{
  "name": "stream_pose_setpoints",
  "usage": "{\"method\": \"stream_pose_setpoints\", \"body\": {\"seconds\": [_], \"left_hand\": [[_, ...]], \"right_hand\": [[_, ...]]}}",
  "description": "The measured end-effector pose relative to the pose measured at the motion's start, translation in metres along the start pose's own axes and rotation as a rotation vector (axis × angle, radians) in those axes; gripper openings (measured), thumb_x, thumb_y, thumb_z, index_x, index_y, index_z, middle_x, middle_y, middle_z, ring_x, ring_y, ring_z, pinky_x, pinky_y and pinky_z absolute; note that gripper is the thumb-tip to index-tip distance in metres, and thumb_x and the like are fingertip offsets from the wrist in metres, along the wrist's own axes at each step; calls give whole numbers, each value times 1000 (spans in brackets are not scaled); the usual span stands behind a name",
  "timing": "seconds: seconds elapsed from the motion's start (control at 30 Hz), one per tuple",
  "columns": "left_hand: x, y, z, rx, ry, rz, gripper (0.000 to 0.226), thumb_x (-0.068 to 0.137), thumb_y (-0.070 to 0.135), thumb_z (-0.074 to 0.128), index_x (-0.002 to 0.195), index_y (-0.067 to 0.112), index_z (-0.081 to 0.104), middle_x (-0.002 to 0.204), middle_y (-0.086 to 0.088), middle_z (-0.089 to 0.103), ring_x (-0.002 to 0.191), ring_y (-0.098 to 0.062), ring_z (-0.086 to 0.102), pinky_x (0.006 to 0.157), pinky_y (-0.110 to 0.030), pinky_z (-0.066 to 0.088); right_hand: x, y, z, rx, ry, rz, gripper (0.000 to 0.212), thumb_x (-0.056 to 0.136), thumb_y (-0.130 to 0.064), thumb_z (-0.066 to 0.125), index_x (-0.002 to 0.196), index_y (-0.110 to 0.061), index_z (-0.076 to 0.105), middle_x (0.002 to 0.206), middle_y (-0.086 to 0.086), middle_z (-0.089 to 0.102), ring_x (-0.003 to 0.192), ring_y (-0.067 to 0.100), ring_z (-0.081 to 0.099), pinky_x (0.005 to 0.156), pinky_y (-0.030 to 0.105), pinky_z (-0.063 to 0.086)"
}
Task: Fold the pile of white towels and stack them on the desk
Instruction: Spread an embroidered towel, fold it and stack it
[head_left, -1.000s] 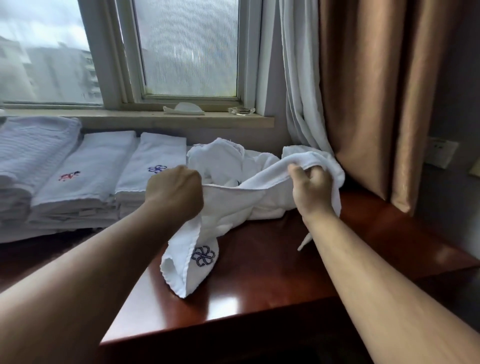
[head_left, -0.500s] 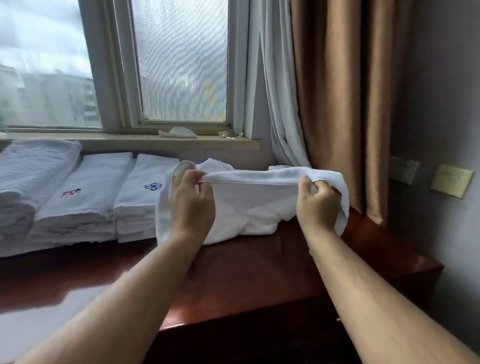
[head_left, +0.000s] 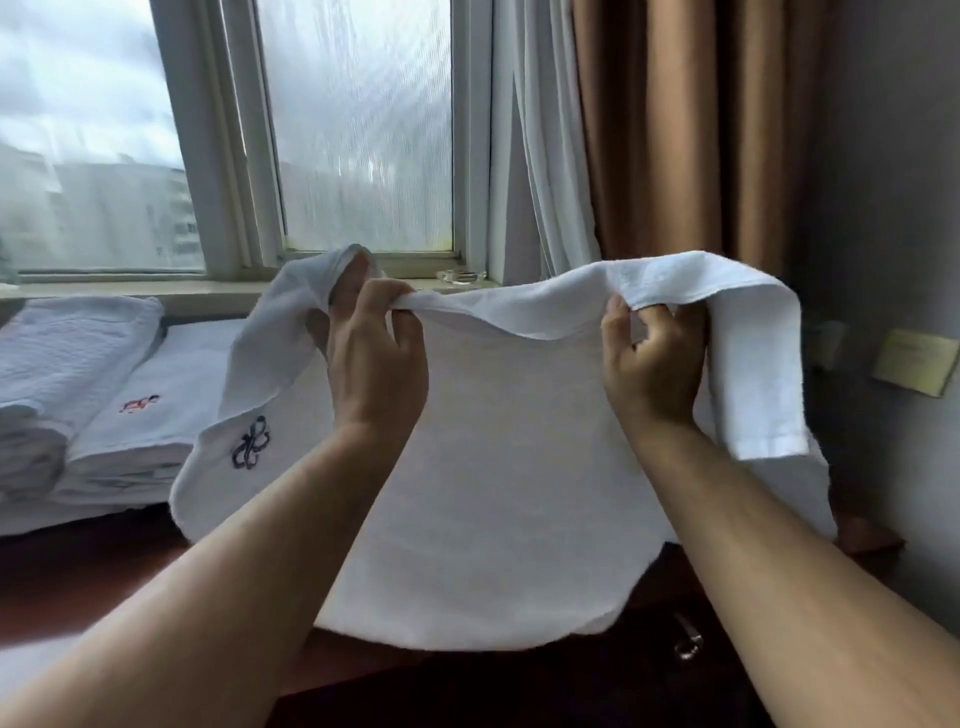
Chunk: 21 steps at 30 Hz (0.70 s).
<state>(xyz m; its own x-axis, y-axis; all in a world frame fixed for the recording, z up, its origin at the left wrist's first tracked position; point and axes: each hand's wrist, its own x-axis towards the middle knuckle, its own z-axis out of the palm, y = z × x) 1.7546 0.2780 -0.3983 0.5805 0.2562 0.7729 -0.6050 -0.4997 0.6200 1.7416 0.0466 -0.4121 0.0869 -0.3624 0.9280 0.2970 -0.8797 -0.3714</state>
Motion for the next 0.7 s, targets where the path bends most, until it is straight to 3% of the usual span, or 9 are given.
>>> {"method": "stream_pose_setpoints", "body": {"seconds": [0.13,0.2,0.27,0.3,0.37,0.47,0.53,0.6,0.7], "left_hand": [[-6,-43,39,154,-150,-23,25,95,21,47,110,27,66,150,1,47,138,-34,38,112,-52,33],[-11,-67,57,340,-354,-53,36,95,20,46,127,29,60,162,2,29,143,-33,31,115,-49,28],[-25,-88,72,541,-606,-95,61,94,19,48,152,33,35,169,0,2,146,-37,23,118,-47,23],[-36,-96,78,586,-690,-111,72,92,17,50,157,33,22,169,0,-7,144,-39,24,118,-47,25],[-57,-108,88,586,-759,-108,81,88,14,54,158,30,16,168,0,-6,141,-37,27,116,-44,29],[-82,-123,96,563,-799,-73,57,88,20,56,142,24,37,149,-4,30,134,-30,34,109,-38,32],[-89,-130,97,608,-902,-99,40,94,33,50,132,25,46,140,-2,43,131,-27,39,105,-38,36],[-94,-137,99,664,-1018,-72,42,98,43,43,136,25,48,145,-2,44,135,-26,37,109,-38,33],[-95,-137,101,593,-1112,-4,52,101,44,40,150,25,39,157,-2,34,145,-23,26,117,-34,20]], "right_hand": [[-28,48,29,-64,-254,61,30,97,-23,62,93,4,75,99,28,70,102,44,64,98,43,47],[-40,67,41,-152,-731,253,39,103,-37,53,114,-5,72,127,26,64,124,43,54,110,45,39],[-54,84,50,-411,-1337,438,50,106,-49,37,141,-19,56,160,21,31,148,39,26,121,47,21],[-64,91,52,-539,-1503,449,52,106,-50,34,146,-21,50,164,17,25,150,37,22,120,47,21],[-85,95,51,-702,-1573,336,51,103,-49,37,143,-20,52,156,11,40,142,35,35,113,46,32],[-108,91,47,-700,-1440,352,51,98,-52,37,135,-21,55,145,7,50,131,33,43,104,46,36],[-117,91,47,-662,-1495,454,71,95,-67,32,150,-22,41,160,9,32,144,37,28,114,52,26],[-120,95,49,-638,-1560,480,86,92,-78,24,161,-27,15,170,9,-1,154,39,-1,120,58,5],[-122,119,45,-641,-1561,400,81,94,-77,14,161,-35,-2,169,2,-17,154,34,-16,120,57,-8]]}}
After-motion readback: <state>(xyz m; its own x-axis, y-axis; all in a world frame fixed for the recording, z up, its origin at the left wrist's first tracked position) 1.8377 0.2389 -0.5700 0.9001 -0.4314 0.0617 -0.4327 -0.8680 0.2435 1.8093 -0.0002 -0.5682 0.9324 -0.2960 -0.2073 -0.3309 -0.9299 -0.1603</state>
